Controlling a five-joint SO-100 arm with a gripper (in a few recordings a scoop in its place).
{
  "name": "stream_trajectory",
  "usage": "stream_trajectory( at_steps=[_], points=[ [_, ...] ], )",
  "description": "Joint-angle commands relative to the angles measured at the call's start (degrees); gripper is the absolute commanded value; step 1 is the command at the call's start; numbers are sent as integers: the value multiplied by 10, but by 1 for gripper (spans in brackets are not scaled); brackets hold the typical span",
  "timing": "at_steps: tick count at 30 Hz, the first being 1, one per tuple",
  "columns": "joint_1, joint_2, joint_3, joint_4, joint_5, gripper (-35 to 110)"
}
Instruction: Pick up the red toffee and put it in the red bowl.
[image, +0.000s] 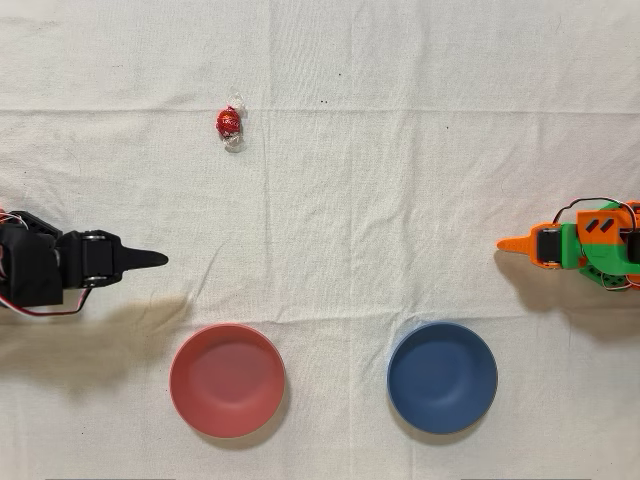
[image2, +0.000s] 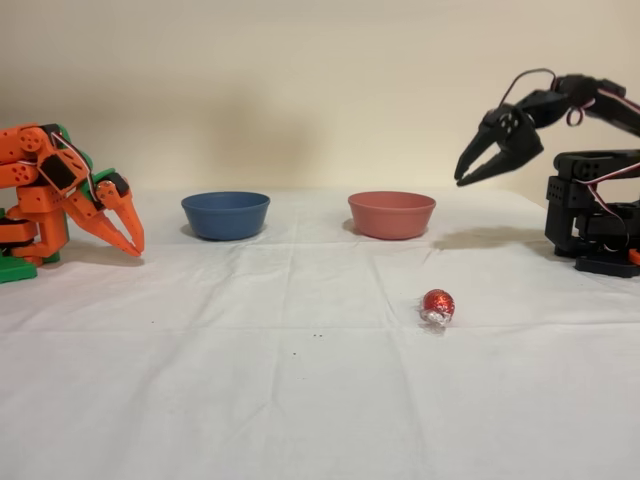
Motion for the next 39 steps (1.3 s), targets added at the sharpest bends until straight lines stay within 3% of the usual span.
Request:
stream_trajectory(
  at_steps=[1, 13, 19, 22, 30, 39],
  points=[
    [-3, -107, -181, 31, 20, 0],
    [-123, -290, -374, 101, 39, 0],
    [-212, -367, -427, 134, -60, 0],
    [-220, -379, -425, 113, 18, 0],
    [-308, -495, -485, 126, -12, 0],
    [-324, -591, -512, 83, -12, 0]
  ],
)
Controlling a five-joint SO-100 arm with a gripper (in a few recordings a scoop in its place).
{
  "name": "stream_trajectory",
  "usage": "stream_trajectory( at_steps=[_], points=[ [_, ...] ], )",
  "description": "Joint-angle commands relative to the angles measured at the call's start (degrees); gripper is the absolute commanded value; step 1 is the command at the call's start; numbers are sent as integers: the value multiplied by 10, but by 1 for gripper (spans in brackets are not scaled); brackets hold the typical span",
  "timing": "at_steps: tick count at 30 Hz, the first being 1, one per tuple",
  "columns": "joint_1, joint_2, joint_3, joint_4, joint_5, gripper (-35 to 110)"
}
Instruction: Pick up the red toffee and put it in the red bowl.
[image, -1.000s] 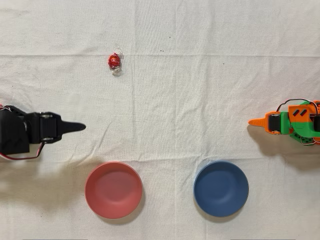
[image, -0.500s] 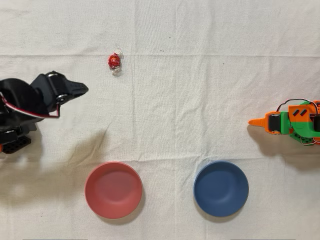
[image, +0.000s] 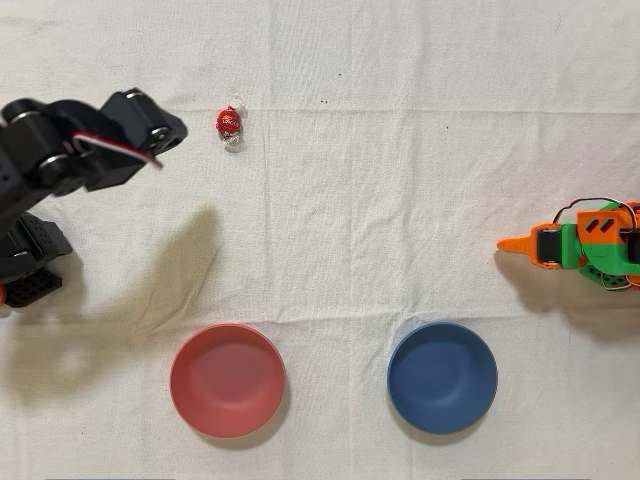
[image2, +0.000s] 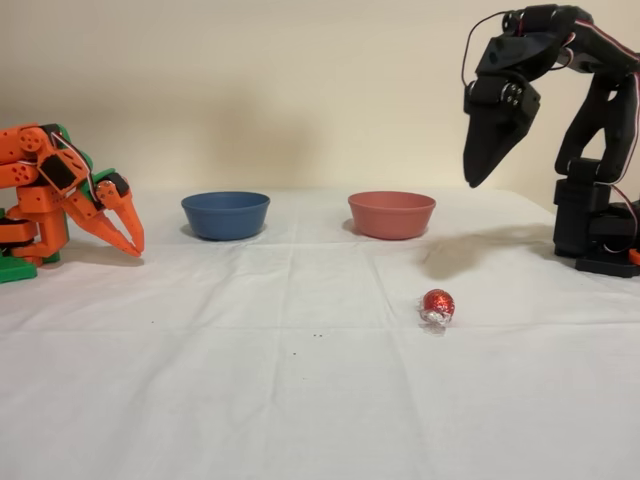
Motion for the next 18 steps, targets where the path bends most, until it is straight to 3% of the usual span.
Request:
stream_trajectory(
  at_steps=[1, 18],
  points=[
    [-10, -7, -25, -26, -18, 0],
    [-54, -76, 15, -88, 4, 1]
  ],
)
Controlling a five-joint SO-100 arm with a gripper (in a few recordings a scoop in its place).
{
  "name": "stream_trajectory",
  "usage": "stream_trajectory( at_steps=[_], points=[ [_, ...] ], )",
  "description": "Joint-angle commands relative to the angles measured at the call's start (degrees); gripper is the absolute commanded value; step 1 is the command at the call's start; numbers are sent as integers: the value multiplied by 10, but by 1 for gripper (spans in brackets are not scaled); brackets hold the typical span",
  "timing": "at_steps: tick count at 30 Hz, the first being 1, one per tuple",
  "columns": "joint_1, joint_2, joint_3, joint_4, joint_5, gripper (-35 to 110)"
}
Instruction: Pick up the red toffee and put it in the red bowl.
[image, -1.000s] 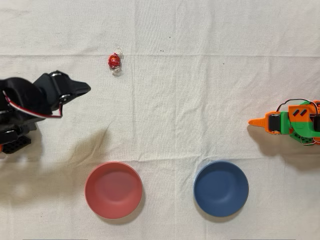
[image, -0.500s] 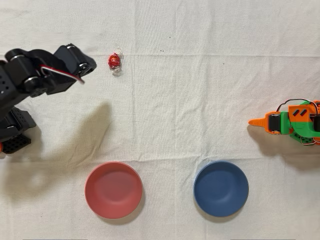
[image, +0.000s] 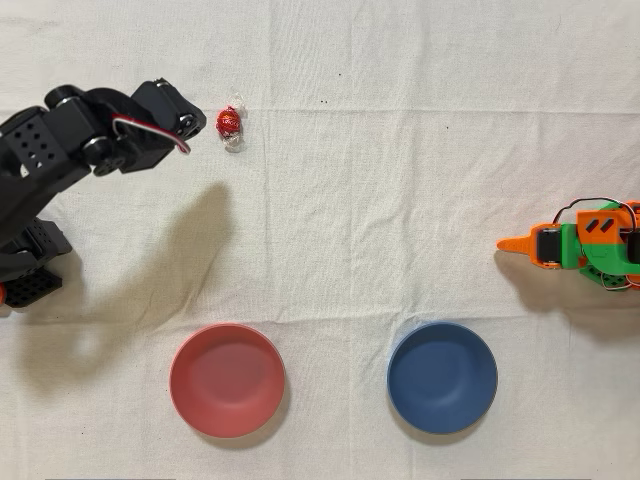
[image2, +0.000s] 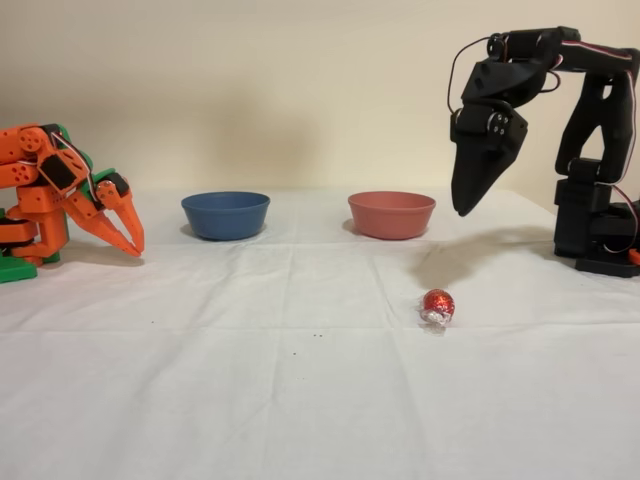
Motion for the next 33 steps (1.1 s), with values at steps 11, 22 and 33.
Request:
stream_trajectory(
  at_steps=[11, 22, 33],
  points=[
    [-34, -13, 34, -82, 2, 1],
    [-34, -44, 43, -118, 12, 31],
    [-33, -56, 82, -146, -14, 36]
  ],
)
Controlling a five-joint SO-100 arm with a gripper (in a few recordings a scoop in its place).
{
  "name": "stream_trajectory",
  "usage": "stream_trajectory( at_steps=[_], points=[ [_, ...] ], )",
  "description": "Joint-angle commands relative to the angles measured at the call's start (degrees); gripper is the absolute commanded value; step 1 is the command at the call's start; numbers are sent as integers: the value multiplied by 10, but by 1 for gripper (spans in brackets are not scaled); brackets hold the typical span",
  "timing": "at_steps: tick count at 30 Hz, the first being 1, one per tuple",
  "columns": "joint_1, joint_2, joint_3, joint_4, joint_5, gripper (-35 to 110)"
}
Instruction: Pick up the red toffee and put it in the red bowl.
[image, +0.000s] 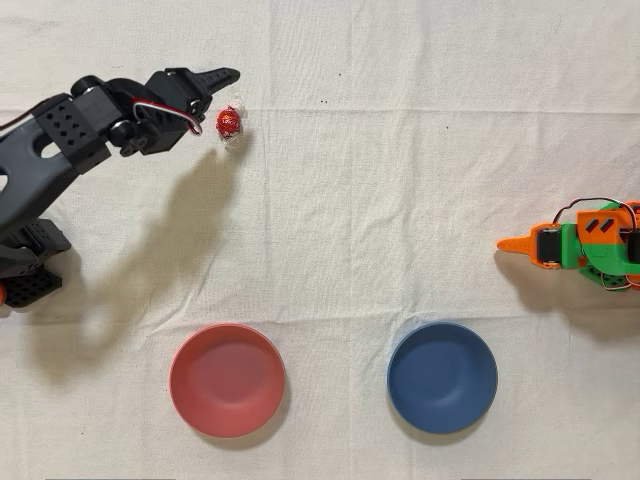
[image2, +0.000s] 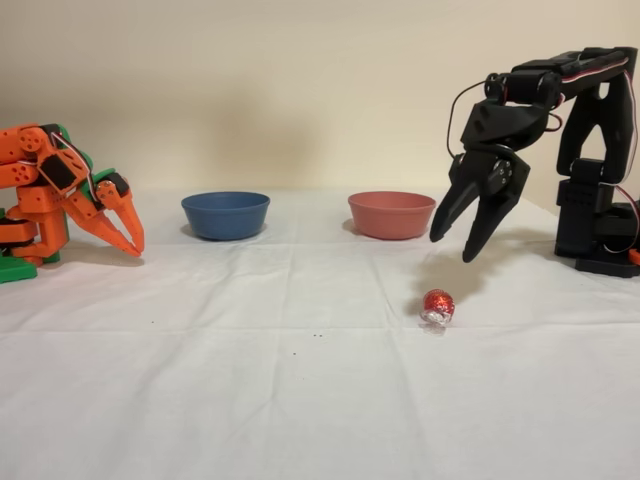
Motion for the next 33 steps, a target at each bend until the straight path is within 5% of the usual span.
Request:
stream_trajectory(
  at_steps=[1, 33],
  points=[
    [-3, 20, 30, -24, -22, 36],
    [19, -90, 75, -175, -54, 35]
  ],
)
